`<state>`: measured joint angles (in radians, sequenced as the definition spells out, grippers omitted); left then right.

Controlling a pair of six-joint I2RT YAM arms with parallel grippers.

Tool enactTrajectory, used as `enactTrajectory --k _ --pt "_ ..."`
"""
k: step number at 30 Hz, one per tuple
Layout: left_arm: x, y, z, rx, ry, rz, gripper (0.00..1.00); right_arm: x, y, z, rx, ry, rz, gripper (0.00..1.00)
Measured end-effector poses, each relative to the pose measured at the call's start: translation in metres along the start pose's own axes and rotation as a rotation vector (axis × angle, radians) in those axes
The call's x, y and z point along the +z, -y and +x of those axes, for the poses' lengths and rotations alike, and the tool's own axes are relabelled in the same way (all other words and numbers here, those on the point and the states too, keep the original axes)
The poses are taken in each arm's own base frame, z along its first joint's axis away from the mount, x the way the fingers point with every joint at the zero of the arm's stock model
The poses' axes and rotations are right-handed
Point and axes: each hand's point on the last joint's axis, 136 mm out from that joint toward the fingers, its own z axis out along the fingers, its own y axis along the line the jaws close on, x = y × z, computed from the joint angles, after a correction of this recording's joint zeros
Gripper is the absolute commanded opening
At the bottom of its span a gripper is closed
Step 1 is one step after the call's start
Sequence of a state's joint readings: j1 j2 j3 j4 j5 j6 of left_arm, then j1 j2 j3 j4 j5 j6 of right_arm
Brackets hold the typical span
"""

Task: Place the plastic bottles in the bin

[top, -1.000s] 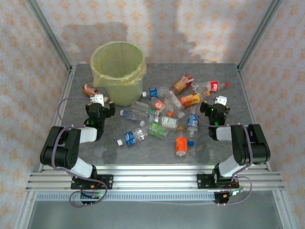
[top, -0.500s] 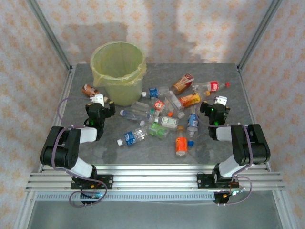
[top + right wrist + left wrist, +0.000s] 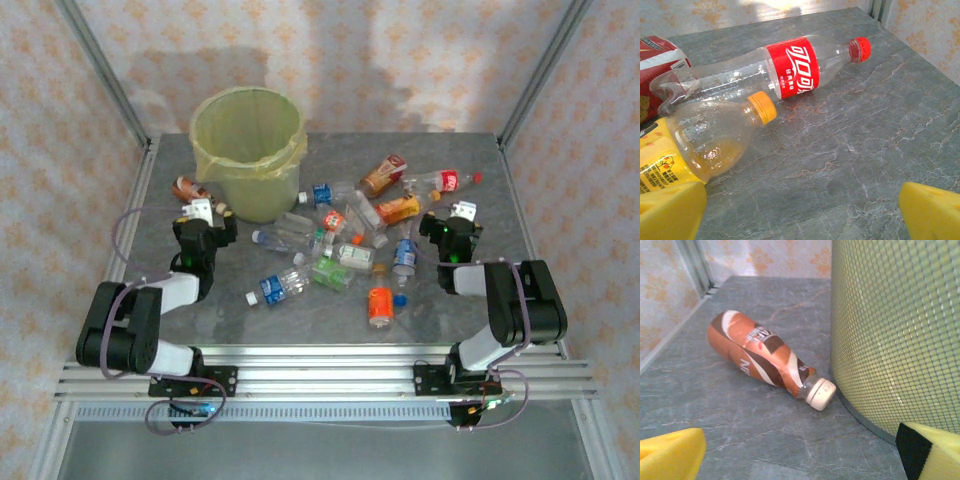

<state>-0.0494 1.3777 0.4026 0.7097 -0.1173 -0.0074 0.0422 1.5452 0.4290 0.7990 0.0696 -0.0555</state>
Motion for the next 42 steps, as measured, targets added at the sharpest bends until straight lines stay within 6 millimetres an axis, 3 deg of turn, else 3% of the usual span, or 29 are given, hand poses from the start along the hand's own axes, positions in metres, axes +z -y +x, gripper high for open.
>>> enactTrajectory --k 4,11,17,21,25,27,30,34,36,38,42 --pt "-0.014 -0.008 -0.019 -0.033 0.043 -0.03 1.0 -0.007 0.002 -0.001 -0.003 -0.019 0.004 0.99" --pt "-0.049 -0.035 -0.051 -0.168 0.11 -0.131 1.0 -0.039 0.012 -0.045 0.055 0.06 0.044 0.99" --pt "-0.068 -0.058 -0.075 -0.29 0.074 -0.258 1.0 -0.052 0.02 -0.06 0.127 0.018 0.091 0.99" --pt "-0.073 -0.071 -0.108 -0.345 0.048 -0.336 1.0 -0.06 0.024 -0.058 0.152 -0.019 0.109 0.99" --pt "-0.056 -0.083 -0.134 -0.398 -0.025 -0.414 1.0 -0.063 0.03 -0.042 0.153 -0.082 0.145 0.99" --pt "-0.039 -0.087 -0.133 -0.427 -0.093 -0.447 1.0 -0.064 0.033 -0.037 0.15 -0.107 0.16 0.99" --pt "-0.002 -0.091 -0.108 -0.476 -0.228 -0.459 1.0 -0.065 0.035 -0.034 0.145 -0.126 0.176 0.99" --pt "0.04 -0.09 -0.044 -0.545 -0.44 -0.453 1.0 -0.066 0.038 -0.03 0.14 -0.143 0.192 0.99" --pt "0.054 -0.09 -0.021 -0.561 -0.523 -0.463 1.0 -0.067 0.039 -0.027 0.139 -0.152 0.196 0.99" --pt "0.069 -0.086 -0.01 -0.567 -0.573 -0.463 1.0 -0.067 0.039 -0.026 0.14 -0.16 0.198 0.99" --pt "0.091 -0.081 -0.012 -0.597 -0.591 -0.447 1.0 -0.068 0.04 -0.024 0.138 -0.165 0.202 0.99"
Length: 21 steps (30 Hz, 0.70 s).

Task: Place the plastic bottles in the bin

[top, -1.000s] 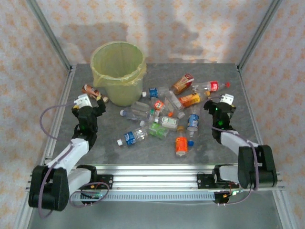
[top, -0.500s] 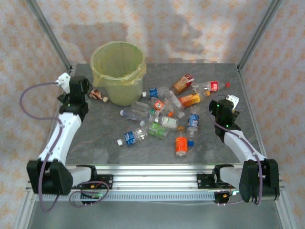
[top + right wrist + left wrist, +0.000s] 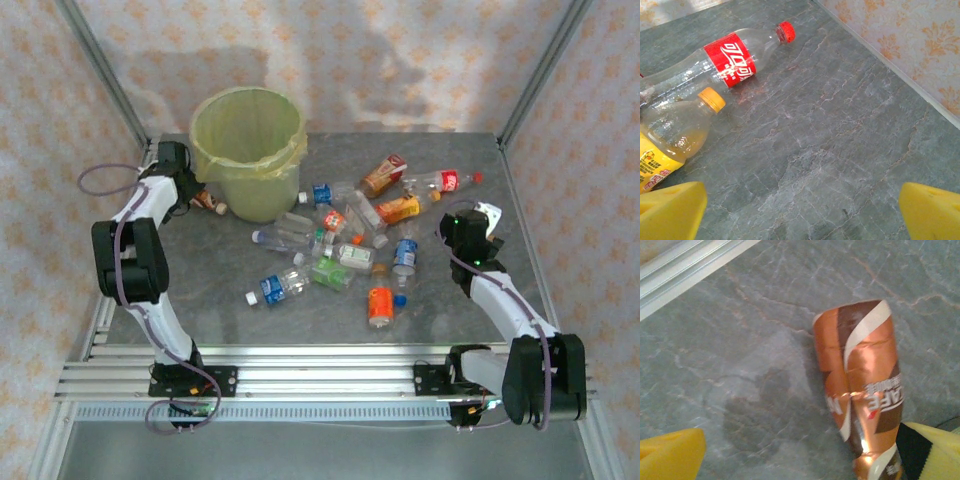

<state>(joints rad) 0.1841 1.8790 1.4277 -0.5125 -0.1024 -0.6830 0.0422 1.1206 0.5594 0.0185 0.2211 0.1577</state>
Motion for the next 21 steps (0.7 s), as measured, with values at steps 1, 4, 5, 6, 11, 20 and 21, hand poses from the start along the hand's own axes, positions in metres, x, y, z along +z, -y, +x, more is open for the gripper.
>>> enactTrajectory --k 1,4,5,6,11,20,21 --pt "0.002 0.003 -0.002 -0.006 -0.004 0.008 1.0 0.0 0.0 0.0 -0.001 -0.001 0.001 0.99" --pt "0.01 0.01 -0.007 -0.026 -0.013 0.013 1.0 0.0 0.0 0.001 -0.001 -0.003 0.001 0.99" --pt "0.014 0.011 -0.008 -0.033 -0.017 0.011 1.0 0.0 0.0 0.0 -0.001 -0.002 0.001 0.99" --pt "0.018 0.012 -0.008 -0.033 -0.022 0.008 1.0 -0.001 0.0 0.0 0.0 -0.001 0.0 0.99" --pt "0.042 0.022 -0.003 -0.026 -0.063 0.004 1.0 -0.001 0.0 0.0 0.0 0.0 0.0 0.99" --pt "0.067 0.036 0.001 -0.002 -0.113 0.008 0.98 -0.001 0.0 0.0 0.0 0.0 0.0 0.99" --pt "0.069 0.037 0.002 0.003 -0.117 0.008 0.95 -0.001 0.0 0.0 0.0 0.0 0.0 0.99"
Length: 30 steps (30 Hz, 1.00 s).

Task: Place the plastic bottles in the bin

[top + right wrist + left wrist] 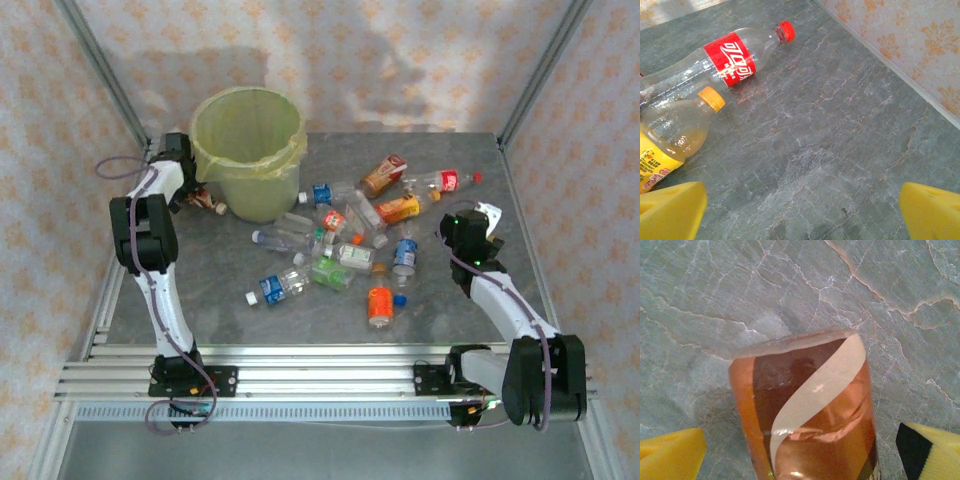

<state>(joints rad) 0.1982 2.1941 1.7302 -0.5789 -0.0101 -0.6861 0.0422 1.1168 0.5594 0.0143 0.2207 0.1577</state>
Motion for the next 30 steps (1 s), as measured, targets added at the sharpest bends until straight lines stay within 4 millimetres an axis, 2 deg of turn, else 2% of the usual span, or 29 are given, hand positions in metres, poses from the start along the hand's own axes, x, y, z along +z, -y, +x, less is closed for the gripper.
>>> enactTrajectory --k 3,8,11,16,18,23,26,30 --pt "0.006 -0.001 0.004 0.014 -0.015 -0.009 0.88 0.0 0.0 0.0 0.0 0.0 0.0 0.99" --pt "0.02 -0.006 0.013 0.038 -0.043 -0.034 0.67 0.0 0.0 0.0 -0.002 -0.004 0.002 0.99" --pt "0.021 -0.01 0.015 0.048 -0.047 -0.048 0.6 -0.001 0.001 0.0 -0.003 -0.007 0.002 0.99" --pt "0.019 -0.012 0.014 0.065 -0.042 -0.057 0.52 -0.003 0.002 0.001 -0.001 -0.009 0.004 0.99" --pt "0.016 -0.019 0.017 0.076 -0.044 -0.076 0.51 -0.003 0.002 0.001 0.001 -0.013 0.005 0.99" --pt "-0.009 -0.037 0.022 0.097 -0.036 -0.11 0.5 -0.004 0.004 0.006 -0.002 -0.032 0.013 0.99" --pt "-0.037 -0.042 0.014 0.099 0.004 -0.102 0.49 -0.005 0.006 0.007 -0.002 -0.039 0.016 0.99" --pt "-0.083 -0.047 -0.001 0.082 0.086 -0.074 0.48 -0.009 0.007 0.007 0.006 -0.04 0.017 0.99"
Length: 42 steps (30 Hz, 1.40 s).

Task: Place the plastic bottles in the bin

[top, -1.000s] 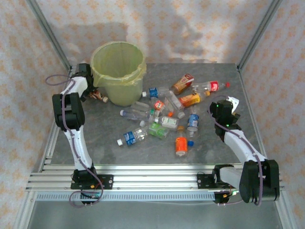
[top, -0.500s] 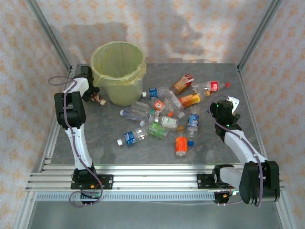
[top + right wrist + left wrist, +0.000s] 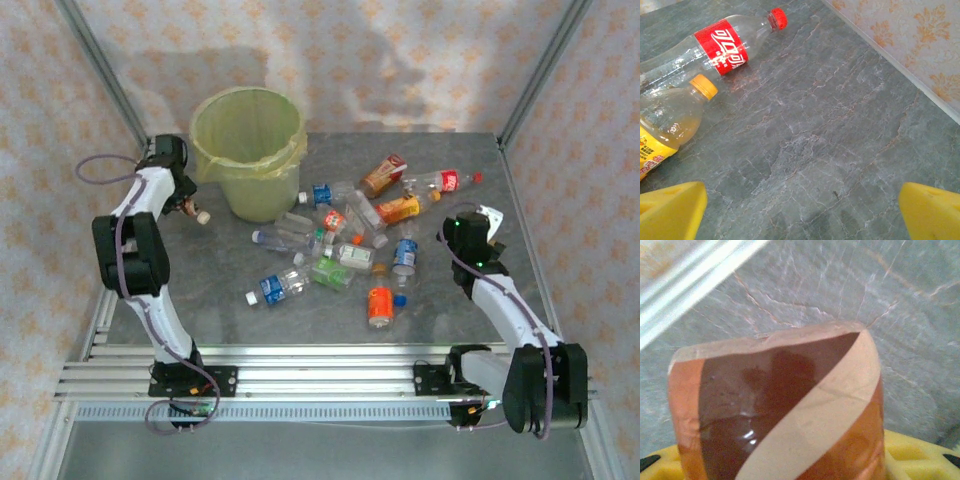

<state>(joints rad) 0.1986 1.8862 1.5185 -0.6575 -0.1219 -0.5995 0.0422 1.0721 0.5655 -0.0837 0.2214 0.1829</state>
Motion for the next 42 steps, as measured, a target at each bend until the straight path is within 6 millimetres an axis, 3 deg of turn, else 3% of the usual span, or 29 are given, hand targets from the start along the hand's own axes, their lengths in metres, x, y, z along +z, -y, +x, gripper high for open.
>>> enactTrajectory --k 12,16,19,27,31,37,42 --pt "-0.112 -0.047 -0.031 -0.032 0.201 -0.006 0.48 -0.003 0.004 0.005 0.017 -0.024 0.01 0.99" --pt "-0.148 -0.053 -0.038 -0.017 0.256 0.02 0.48 -0.003 0.004 0.008 0.02 -0.032 0.014 0.99" --pt "-0.179 -0.047 -0.046 -0.002 0.308 0.074 0.48 -0.003 0.005 0.008 0.025 -0.036 0.016 0.99" --pt "-0.265 0.012 -0.065 0.068 0.422 0.317 0.48 -0.005 0.003 0.001 0.04 -0.042 0.019 0.99" --pt "-0.292 0.047 -0.069 0.107 0.443 0.419 0.48 -0.006 0.001 -0.005 0.047 -0.043 0.02 0.99" --pt "-0.299 0.112 -0.069 0.198 0.441 0.504 0.49 -0.007 0.002 -0.004 0.052 -0.055 0.027 0.99" --pt "-0.281 0.169 -0.062 0.309 0.419 0.541 0.49 -0.005 0.004 0.004 0.054 -0.09 0.046 0.99"
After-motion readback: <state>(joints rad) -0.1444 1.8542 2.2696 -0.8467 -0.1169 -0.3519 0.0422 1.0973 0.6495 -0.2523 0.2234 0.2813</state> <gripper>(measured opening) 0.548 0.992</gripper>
